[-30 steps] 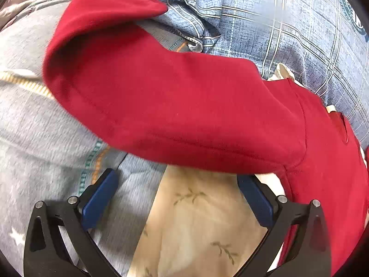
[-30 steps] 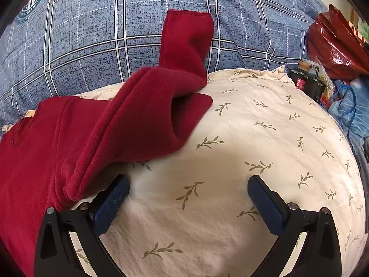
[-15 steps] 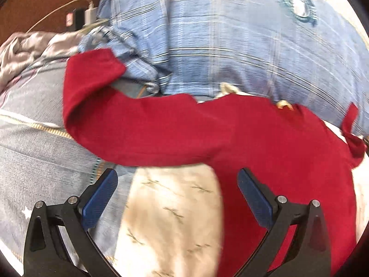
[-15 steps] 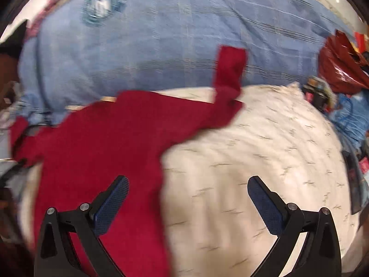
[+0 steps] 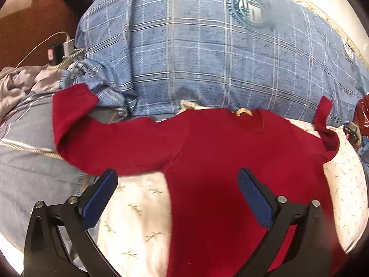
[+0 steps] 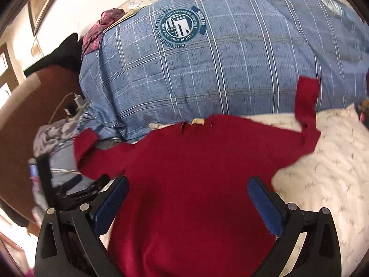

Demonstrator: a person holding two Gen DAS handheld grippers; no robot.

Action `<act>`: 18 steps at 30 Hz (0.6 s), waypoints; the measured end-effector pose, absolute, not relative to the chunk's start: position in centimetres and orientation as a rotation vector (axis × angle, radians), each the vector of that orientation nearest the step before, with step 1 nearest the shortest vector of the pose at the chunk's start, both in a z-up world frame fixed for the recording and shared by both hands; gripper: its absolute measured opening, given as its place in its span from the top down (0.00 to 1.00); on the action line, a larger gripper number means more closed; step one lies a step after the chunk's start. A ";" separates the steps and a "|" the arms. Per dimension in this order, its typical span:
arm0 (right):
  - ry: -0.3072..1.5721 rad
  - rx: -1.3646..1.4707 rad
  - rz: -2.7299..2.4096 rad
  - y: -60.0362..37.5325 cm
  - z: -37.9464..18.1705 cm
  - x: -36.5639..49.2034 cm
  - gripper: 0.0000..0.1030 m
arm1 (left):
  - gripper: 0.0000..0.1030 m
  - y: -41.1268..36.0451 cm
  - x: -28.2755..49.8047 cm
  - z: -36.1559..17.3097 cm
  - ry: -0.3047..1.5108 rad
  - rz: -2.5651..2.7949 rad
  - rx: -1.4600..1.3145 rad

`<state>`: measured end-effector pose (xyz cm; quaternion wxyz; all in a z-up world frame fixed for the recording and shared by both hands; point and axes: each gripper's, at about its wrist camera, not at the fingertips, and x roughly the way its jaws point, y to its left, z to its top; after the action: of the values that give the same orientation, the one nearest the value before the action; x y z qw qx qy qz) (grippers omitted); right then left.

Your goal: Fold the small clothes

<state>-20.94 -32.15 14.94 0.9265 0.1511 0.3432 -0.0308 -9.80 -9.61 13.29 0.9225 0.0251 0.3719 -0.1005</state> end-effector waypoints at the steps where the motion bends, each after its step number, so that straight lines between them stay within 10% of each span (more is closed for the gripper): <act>1: 0.699 0.291 -0.077 -31.9 14.5 -20.2 0.00 | 0.00 -10.0 -9.6 13.3 0.772 -0.213 0.045; 18: 0.762 0.234 -0.253 -33.4 6.5 -14.7 0.01 | 0.00 -12.9 -7.0 8.4 0.811 -0.245 0.071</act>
<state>-14.73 -33.42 6.55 0.9138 0.1136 0.3701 -0.1229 -6.97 -12.92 8.43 0.9111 0.0345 0.3932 -0.1190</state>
